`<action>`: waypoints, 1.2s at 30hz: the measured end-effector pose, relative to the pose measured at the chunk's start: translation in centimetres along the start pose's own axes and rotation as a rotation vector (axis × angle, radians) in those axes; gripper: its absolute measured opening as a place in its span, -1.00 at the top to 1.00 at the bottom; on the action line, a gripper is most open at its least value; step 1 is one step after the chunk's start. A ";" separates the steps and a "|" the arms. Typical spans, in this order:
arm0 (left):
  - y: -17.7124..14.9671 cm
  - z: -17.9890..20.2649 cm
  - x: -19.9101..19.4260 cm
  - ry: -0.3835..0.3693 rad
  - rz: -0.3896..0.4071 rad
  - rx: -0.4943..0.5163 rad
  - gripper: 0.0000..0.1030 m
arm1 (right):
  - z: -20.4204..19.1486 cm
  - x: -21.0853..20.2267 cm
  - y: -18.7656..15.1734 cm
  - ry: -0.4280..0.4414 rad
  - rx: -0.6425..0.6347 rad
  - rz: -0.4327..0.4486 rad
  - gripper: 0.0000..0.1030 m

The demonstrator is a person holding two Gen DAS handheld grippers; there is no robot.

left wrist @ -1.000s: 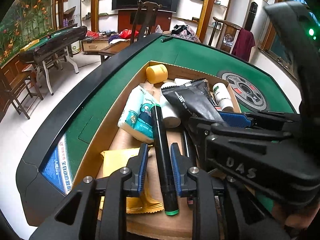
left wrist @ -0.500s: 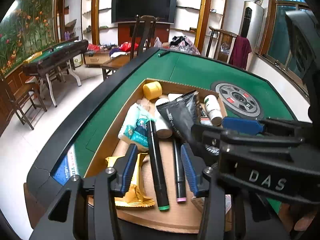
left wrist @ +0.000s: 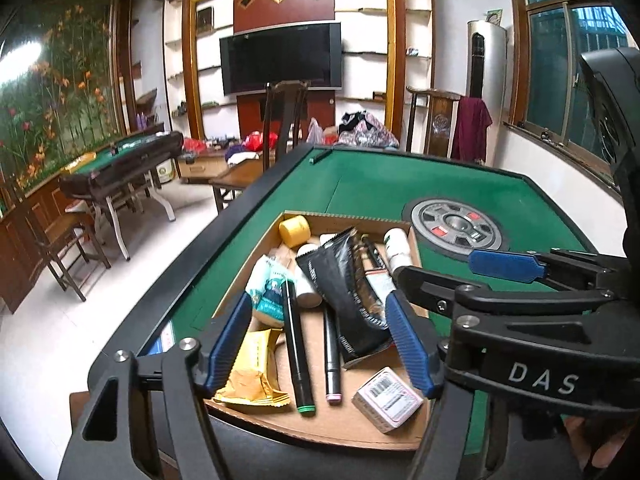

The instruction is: Organize objects

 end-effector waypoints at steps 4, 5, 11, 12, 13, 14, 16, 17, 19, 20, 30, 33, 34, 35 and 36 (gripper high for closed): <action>0.3 0.8 -1.6 0.012 0.038 0.017 -0.49 | 0.6 -1.8 -0.2 -0.020 0.006 0.045 -0.52; 0.3 1.0 -2.0 0.018 0.050 0.021 -0.54 | 0.7 -2.3 -0.3 -0.028 0.008 0.059 -0.56; 0.5 1.3 -3.9 0.070 0.115 0.023 -0.97 | 2.0 -4.5 -0.7 -0.049 0.037 0.117 -0.77; 0.4 1.3 -4.1 0.081 0.123 0.019 -1.00 | 2.3 -4.8 -0.8 -0.051 0.045 0.125 -0.79; 0.4 1.1 -4.4 0.101 0.135 0.014 -0.99 | 2.5 -5.1 -0.9 -0.055 0.051 0.133 -0.80; 0.4 1.0 -4.6 0.113 0.143 0.014 -1.00 | 2.7 -5.3 -1.0 -0.067 0.060 0.145 -0.80; 0.3 0.9 -5.5 0.133 0.182 0.019 -1.00 | 3.2 -5.6 -1.1 -0.088 0.073 0.161 -0.80; 0.4 0.8 -5.7 0.138 0.191 0.027 -1.00 | 3.4 -5.7 -1.2 -0.106 0.082 0.170 -0.82; 0.3 0.6 -5.9 0.169 0.194 0.032 -1.00 | 3.7 -5.8 -1.4 -0.118 0.091 0.172 -0.82; 0.2 0.6 -5.9 0.169 0.198 0.037 -1.00 | 3.8 -5.7 -1.4 -0.125 0.095 0.170 -0.83; 0.2 -4.6 -7.0 0.085 0.188 -0.172 -1.00 | 3.0 -3.9 -3.2 -0.288 0.008 0.157 -0.83; -0.1 -6.1 -7.0 0.095 0.186 -0.215 -1.00 | 1.6 -2.7 -3.7 -0.280 -0.042 0.130 -0.84; -0.1 -6.4 -6.8 0.101 0.184 -0.219 -1.00 | 1.1 -2.4 -3.8 -0.281 -0.063 0.125 -0.84; -0.3 -6.7 -6.6 0.101 0.178 -0.227 -1.00 | 0.3 -2.1 -3.9 -0.279 -0.093 0.120 -0.84; -0.3 -6.9 -6.2 0.099 0.167 -0.234 -1.00 | -0.1 -1.9 -4.0 -0.278 -0.109 0.117 -0.84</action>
Point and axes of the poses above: each gripper's, at about its wrist camera, not at the fingertips, and x roughly the way its jaws point, z to its right, y to its top, the point moved 3 cm from there along x, roughly the way its jaws point, and after that the axes turned 2 degrees about -z, right-handed, at the moved point
